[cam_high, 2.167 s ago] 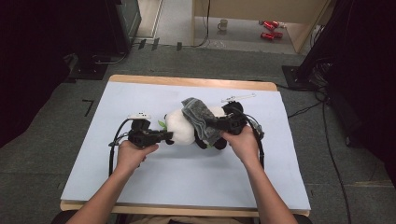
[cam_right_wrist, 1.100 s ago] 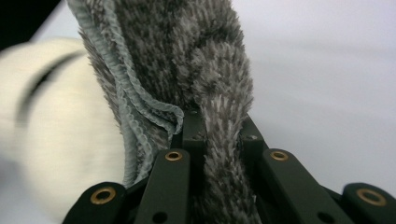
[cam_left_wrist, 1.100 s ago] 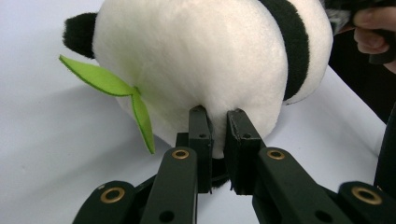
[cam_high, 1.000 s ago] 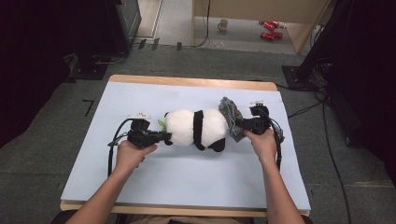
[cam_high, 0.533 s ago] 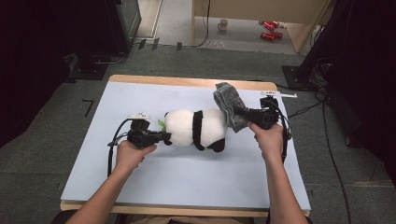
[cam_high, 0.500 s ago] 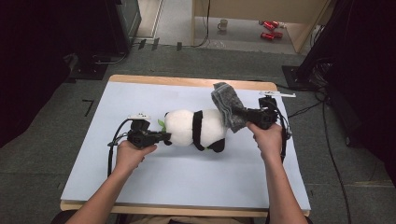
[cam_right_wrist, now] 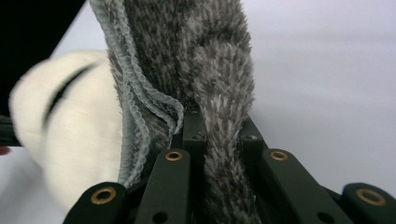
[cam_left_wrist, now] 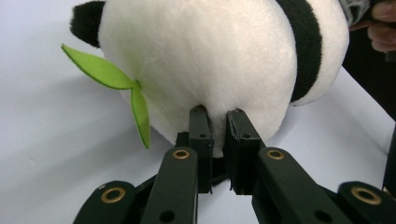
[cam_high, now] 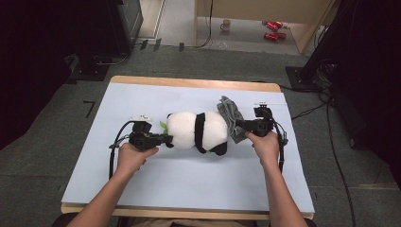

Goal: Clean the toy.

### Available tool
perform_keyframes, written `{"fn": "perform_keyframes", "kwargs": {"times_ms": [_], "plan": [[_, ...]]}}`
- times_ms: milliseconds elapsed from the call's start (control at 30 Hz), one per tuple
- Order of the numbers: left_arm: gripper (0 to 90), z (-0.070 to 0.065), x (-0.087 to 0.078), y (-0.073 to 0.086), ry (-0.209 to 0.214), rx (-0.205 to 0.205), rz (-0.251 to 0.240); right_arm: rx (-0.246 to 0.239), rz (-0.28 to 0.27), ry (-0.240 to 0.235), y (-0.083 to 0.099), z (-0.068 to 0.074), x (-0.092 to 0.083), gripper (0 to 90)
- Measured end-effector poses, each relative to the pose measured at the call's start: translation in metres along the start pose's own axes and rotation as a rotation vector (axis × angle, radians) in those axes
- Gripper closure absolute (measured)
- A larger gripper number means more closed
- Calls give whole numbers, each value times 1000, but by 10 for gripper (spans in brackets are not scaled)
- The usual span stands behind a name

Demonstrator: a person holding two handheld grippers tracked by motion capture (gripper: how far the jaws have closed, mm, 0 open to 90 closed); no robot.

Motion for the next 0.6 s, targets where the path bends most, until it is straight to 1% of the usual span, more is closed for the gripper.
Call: {"fn": "perform_keyframes", "kwargs": {"times_ms": [67, 167, 200, 233, 333, 400, 433, 533, 600], "plan": [[828, 0, 0, 0, 0, -2, 0, 14, 13, -6, 3, -2, 3, 797], [828, 1, 0, 1, 2, -10, 1, 2, 46, 32, 7, -4, 11, 798], [828, 1, 0, 1, 1, -11, 1, 8, 55, 39, 8, -5, 12, 798], [827, 1, 0, 1, 1, -11, 2, 7, 63, 43, 9, -7, 14, 798], [826, 1, 0, 1, 2, -11, 3, 26, 94, 52, 14, -13, 21, 798], [826, 2, 0, 1, 2, -11, 3, 26, 113, 59, 17, -17, 25, 798], [826, 2, 0, 1, 3, -11, 3, 38, 123, 58, 18, -18, 27, 797], [826, 2, 0, 1, 4, -9, 5, 42, 132, 59, 19, -22, 28, 796], [826, 2, 0, 1, 3, -6, 5, 43, 138, 81, 19, -27, 27, 796]]}}
Point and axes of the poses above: each handheld gripper's, and its own axes: x roughly forward along the jaws, y roughly out of its underside, z roughly to its left, the point moved 5 cm from there along x, roughly forward along the jaws, and after that the axes turned 4 degrees about x, right-handed, at the moved point
